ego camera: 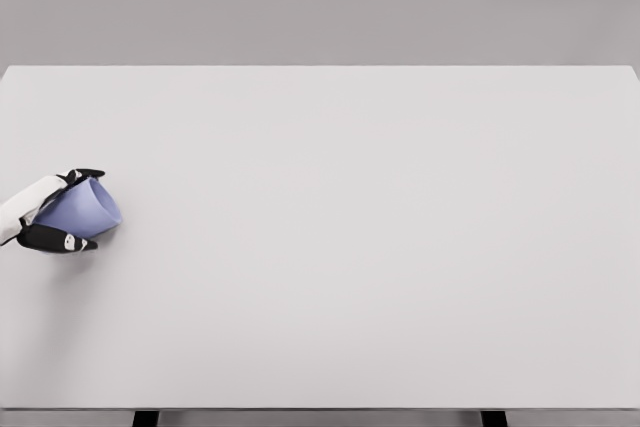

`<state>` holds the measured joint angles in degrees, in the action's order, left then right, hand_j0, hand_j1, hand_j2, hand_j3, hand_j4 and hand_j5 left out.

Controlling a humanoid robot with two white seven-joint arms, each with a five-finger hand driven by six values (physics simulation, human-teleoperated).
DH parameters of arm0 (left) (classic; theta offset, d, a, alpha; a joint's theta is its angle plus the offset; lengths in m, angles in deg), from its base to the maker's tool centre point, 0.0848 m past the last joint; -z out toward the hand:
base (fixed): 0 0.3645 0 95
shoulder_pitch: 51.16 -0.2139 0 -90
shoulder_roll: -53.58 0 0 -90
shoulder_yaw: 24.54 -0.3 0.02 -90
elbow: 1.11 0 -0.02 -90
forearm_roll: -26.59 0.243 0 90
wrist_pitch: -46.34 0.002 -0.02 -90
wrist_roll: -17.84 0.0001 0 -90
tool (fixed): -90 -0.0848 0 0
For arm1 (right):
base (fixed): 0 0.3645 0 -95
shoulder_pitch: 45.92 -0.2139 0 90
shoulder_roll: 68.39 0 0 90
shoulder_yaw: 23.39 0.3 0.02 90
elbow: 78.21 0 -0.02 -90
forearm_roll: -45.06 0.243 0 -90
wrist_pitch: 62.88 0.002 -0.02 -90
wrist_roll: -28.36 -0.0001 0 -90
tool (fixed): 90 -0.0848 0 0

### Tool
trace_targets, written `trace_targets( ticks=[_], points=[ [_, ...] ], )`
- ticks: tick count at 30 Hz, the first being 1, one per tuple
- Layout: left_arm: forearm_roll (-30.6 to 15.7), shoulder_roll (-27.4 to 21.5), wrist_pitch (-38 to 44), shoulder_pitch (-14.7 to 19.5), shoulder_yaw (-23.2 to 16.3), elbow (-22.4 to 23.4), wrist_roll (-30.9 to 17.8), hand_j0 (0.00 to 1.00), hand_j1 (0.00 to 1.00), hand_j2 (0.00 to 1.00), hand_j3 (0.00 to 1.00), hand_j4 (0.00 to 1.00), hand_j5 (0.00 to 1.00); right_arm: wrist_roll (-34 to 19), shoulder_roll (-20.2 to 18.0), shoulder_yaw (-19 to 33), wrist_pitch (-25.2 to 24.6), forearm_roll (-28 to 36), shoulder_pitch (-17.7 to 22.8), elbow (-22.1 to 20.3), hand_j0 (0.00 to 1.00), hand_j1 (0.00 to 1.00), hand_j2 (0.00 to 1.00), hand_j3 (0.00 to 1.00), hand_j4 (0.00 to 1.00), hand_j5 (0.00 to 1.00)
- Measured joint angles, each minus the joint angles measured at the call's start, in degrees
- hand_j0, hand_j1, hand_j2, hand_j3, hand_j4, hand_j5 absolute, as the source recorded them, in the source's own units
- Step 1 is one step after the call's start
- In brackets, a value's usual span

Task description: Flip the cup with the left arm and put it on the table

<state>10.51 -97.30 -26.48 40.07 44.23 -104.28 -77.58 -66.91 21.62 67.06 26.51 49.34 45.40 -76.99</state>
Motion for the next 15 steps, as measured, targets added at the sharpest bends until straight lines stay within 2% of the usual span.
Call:
trace_targets(
  ticks=[7,10,11,15],
  points=[
    [-0.1,0.3,0.0,0.2,0.2,0.0,0.0,0.77,0.77,0.77,0.77,0.77,0.77,0.0,0.0,0.0,0.0,0.0,0.0,0.0,1.0,1.0,1.0,1.0,1.0,1.0],
    [-0.2,0.6,0.0,1.9,0.5,0.0,0.0,0.77,0.77,0.77,0.77,0.77,0.77,0.0,0.0,0.0,0.0,0.0,0.0,0.0,1.0,1.0,1.0,1.0,1.0,1.0],
    [-0.2,1.4,0.0,2.8,0.6,0.0,0.0,0.78,0.78,0.78,0.78,0.78,0.78,0.0,0.0,0.0,0.0,0.0,0.0,0.0,1.0,1.0,1.0,1.0,1.0,1.0],
    [-0.4,5.7,-0.1,2.8,2.4,0.0,0.0,0.79,0.79,0.79,0.79,0.79,0.79,0.0,0.0,0.0,0.0,0.0,0.0,0.0,1.0,1.0,1.0,1.0,1.0,1.0]
  ],
)
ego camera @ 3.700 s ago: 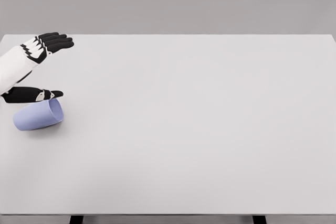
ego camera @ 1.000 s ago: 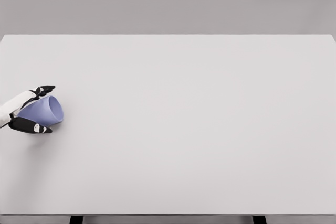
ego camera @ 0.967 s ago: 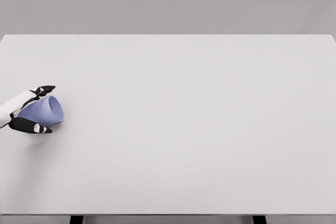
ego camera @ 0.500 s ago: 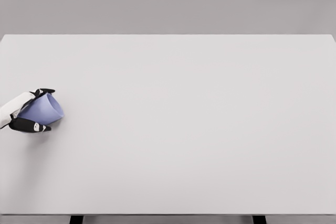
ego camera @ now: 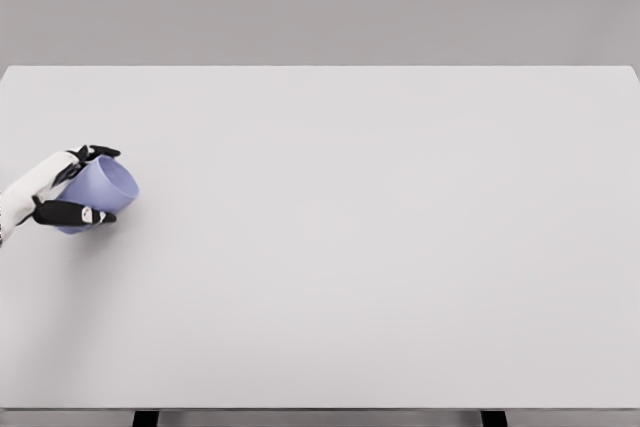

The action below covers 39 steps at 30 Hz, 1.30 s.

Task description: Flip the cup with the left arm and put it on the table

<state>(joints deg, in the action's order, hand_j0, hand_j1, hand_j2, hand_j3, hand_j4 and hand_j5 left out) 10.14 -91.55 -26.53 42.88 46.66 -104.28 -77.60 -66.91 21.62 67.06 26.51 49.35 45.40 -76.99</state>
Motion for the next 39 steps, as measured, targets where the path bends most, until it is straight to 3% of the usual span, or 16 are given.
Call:
trace_targets(
  ticks=[14,39],
  points=[
    [-5.7,7.1,-0.1,-1.1,7.3,0.0,0.0,0.82,0.82,0.82,0.82,0.82,0.82,0.0,0.0,0.0,0.0,0.0,0.0,0.0,1.0,1.0,1.0,1.0,1.0,1.0],
    [-9.3,18.7,-0.5,-5.3,16.7,0.6,0.0,0.85,0.85,0.85,0.85,0.85,0.85,0.0,0.0,0.0,0.0,0.0,0.0,0.0,1.0,1.0,1.0,1.0,1.0,1.0]
  ],
)
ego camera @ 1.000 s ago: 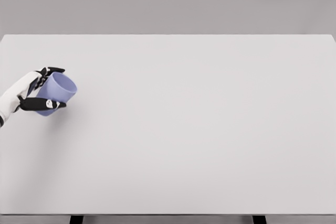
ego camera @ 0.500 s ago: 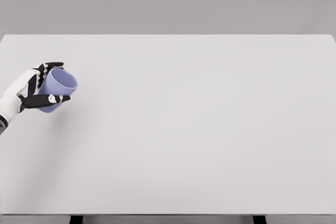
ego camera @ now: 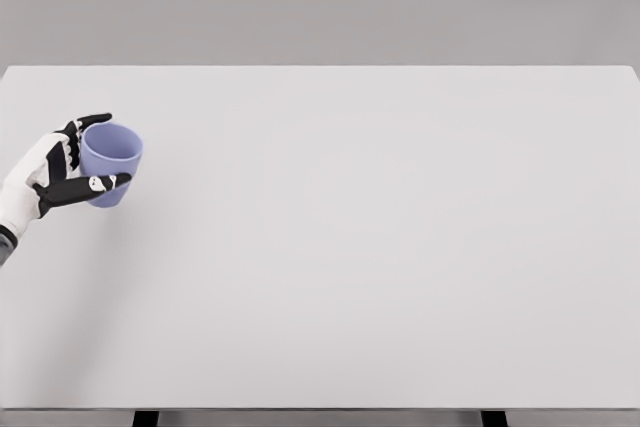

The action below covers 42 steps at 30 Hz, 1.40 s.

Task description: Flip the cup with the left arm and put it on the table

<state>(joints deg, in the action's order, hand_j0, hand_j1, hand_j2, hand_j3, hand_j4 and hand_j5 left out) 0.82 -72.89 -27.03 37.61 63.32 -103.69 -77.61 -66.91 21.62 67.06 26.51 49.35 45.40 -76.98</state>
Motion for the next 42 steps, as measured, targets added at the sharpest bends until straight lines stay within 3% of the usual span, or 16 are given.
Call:
trace_targets(
  ticks=[5,7,35,42],
  points=[
    [-1.0,2.0,0.0,-0.7,1.9,0.1,0.0,0.91,0.91,0.91,0.91,0.91,0.91,0.0,0.0,0.0,0.0,0.0,0.0,0.0,1.0,1.0,1.0,1.0,1.0,1.0],
    [-1.1,2.5,0.0,-0.9,2.4,0.1,0.0,1.0,1.0,1.0,1.0,1.0,1.0,0.0,0.0,0.0,0.0,0.0,0.0,0.0,1.0,1.0,1.0,1.0,1.0,1.0],
    [-0.4,1.8,-1.7,-4.0,4.6,-0.6,0.0,1.0,1.0,1.0,1.0,1.0,1.0,0.0,0.0,0.0,0.0,0.0,0.0,0.0,1.0,1.0,1.0,1.0,1.0,1.0],
    [-0.5,1.2,-3.2,-6.4,6.3,-0.6,0.0,1.0,1.0,1.0,1.0,1.0,1.0,0.0,0.0,0.0,0.0,0.0,0.0,0.0,1.0,1.0,1.0,1.0,1.0,1.0]
  ],
)
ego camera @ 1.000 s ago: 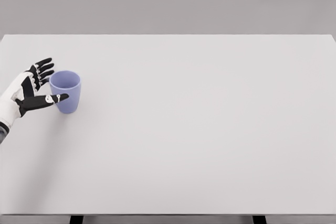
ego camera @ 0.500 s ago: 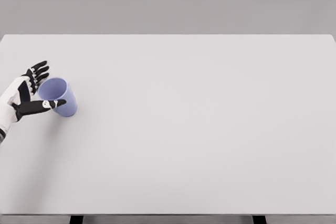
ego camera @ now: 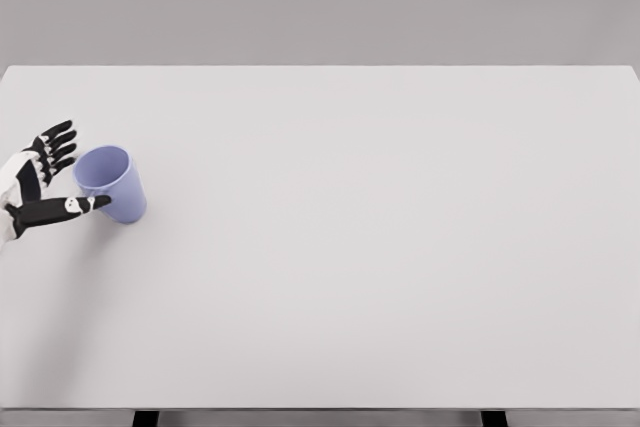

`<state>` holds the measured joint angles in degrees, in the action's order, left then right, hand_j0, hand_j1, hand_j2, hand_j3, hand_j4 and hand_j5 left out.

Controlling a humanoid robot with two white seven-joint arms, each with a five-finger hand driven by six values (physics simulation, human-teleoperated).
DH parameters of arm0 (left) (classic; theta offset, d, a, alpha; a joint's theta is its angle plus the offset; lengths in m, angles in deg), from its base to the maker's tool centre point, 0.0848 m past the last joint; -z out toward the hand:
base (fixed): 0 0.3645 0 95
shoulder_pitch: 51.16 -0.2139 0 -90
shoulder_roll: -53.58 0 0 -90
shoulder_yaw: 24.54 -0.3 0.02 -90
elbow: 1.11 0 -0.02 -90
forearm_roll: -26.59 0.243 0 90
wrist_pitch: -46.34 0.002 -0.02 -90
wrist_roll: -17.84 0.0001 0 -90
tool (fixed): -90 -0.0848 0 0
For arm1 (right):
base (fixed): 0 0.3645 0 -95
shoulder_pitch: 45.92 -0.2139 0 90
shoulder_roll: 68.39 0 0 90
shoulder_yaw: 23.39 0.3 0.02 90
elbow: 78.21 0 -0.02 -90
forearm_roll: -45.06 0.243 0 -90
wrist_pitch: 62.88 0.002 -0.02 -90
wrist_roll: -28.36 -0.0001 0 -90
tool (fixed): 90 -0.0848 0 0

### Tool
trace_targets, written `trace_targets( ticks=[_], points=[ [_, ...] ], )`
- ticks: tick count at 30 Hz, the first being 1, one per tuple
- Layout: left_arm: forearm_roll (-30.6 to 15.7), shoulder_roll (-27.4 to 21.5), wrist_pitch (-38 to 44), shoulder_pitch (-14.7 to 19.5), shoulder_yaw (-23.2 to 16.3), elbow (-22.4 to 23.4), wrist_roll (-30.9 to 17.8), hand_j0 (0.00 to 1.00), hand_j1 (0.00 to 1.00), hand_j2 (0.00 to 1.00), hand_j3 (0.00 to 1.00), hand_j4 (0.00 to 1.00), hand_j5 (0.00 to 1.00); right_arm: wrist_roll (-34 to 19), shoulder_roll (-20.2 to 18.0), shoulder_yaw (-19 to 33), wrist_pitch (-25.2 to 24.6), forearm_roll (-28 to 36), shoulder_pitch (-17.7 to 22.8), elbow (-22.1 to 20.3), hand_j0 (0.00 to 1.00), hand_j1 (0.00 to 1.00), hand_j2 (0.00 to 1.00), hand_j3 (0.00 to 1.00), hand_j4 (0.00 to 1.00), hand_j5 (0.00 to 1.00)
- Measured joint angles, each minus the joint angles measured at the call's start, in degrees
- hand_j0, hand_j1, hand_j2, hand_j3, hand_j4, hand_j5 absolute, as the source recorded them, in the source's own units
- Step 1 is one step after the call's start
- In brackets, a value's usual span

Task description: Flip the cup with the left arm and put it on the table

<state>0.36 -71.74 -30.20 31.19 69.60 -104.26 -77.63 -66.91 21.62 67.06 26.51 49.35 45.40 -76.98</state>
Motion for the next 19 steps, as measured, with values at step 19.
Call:
trace_targets(
  ticks=[19],
  points=[
    [0.2,-3.0,-15.9,6.9,-0.7,0.0,-0.2,1.0,1.0,1.0,1.0,1.0,1.0,0.0,0.0,0.0,0.0,0.0,0.0,0.0,1.0,1.0,1.0,1.0,1.0,1.0]
  ],
)
